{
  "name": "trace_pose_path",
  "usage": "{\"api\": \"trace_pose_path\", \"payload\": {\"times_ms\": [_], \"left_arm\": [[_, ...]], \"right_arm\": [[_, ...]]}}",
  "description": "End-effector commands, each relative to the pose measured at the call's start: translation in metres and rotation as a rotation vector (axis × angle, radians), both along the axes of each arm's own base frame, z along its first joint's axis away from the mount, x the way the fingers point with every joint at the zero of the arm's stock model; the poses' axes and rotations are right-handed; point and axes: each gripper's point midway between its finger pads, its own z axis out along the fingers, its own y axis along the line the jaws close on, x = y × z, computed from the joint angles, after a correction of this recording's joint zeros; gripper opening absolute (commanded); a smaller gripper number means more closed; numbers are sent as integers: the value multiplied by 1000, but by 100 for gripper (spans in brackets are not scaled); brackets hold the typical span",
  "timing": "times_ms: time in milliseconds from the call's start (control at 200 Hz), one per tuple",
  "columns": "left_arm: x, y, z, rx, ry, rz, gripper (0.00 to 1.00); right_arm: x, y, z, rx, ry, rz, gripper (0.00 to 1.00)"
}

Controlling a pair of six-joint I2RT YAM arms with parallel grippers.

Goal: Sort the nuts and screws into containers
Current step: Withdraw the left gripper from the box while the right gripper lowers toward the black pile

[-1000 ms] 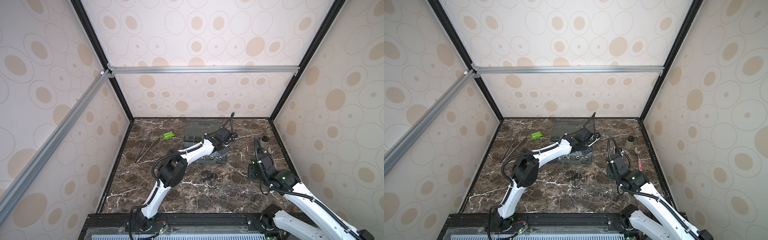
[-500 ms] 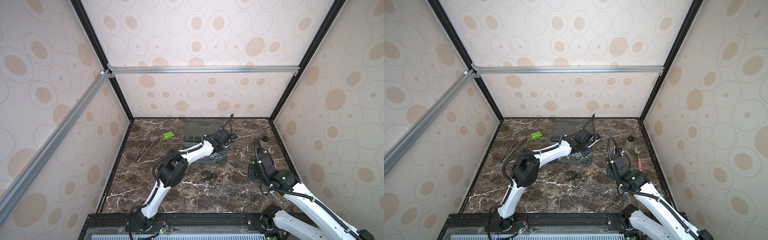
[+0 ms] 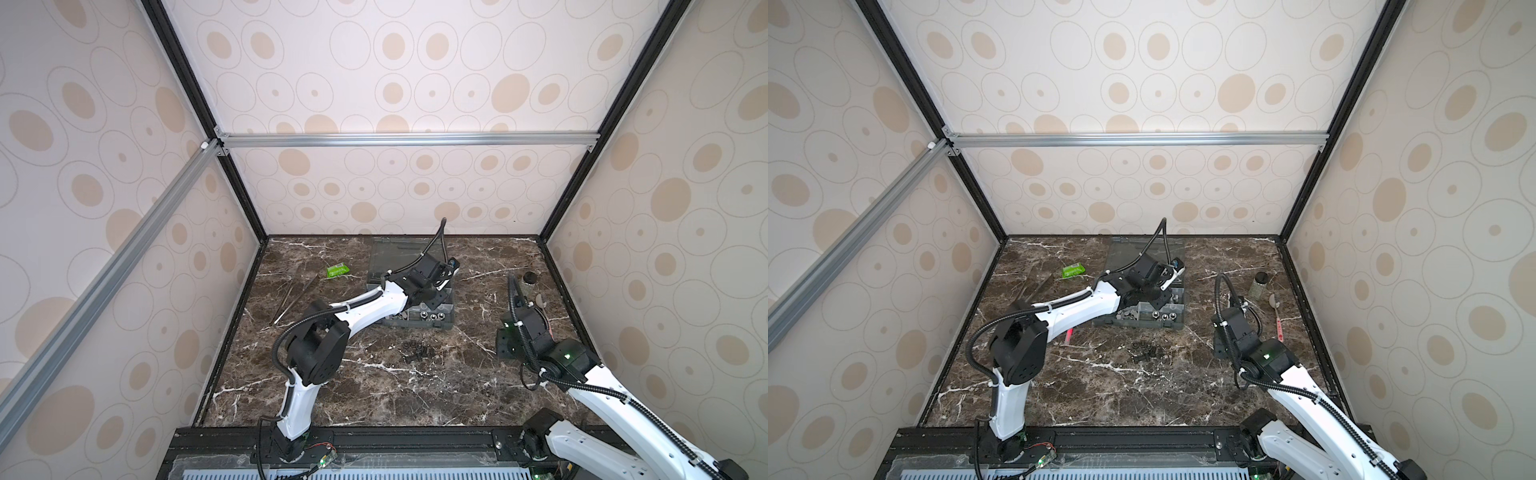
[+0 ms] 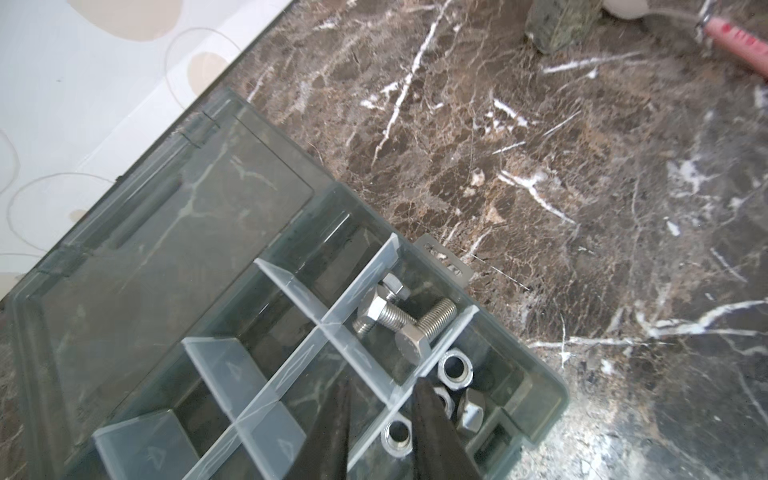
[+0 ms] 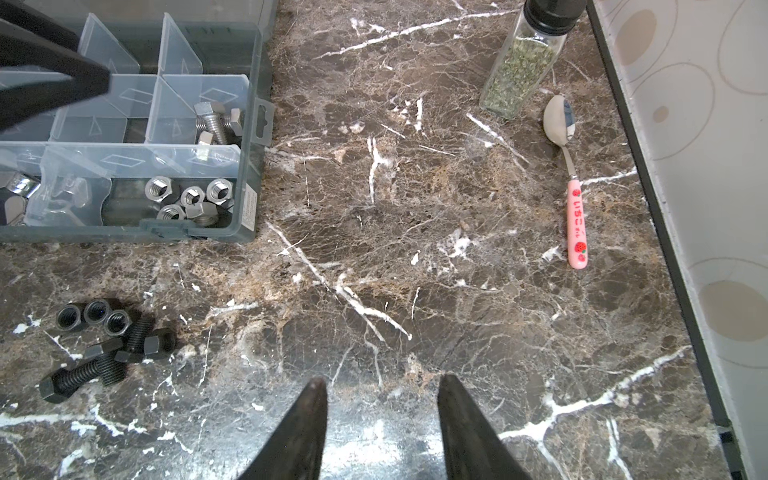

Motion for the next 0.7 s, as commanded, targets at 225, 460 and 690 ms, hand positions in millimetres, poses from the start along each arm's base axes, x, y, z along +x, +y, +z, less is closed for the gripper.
{"api": "trace_pose_path", "payload": {"times_ms": [225, 460, 690], "left_arm": [[-21, 41, 37, -202, -1, 100, 27], [-46, 77, 43, -249, -20, 165, 28], [-64, 109, 40, -271, -32, 247, 28]], "right_arm": [[2, 8, -14, 49, 33, -1, 47], [7, 31, -27, 124, 66, 61, 47], [9, 51, -45, 196, 127, 91, 46]]}}
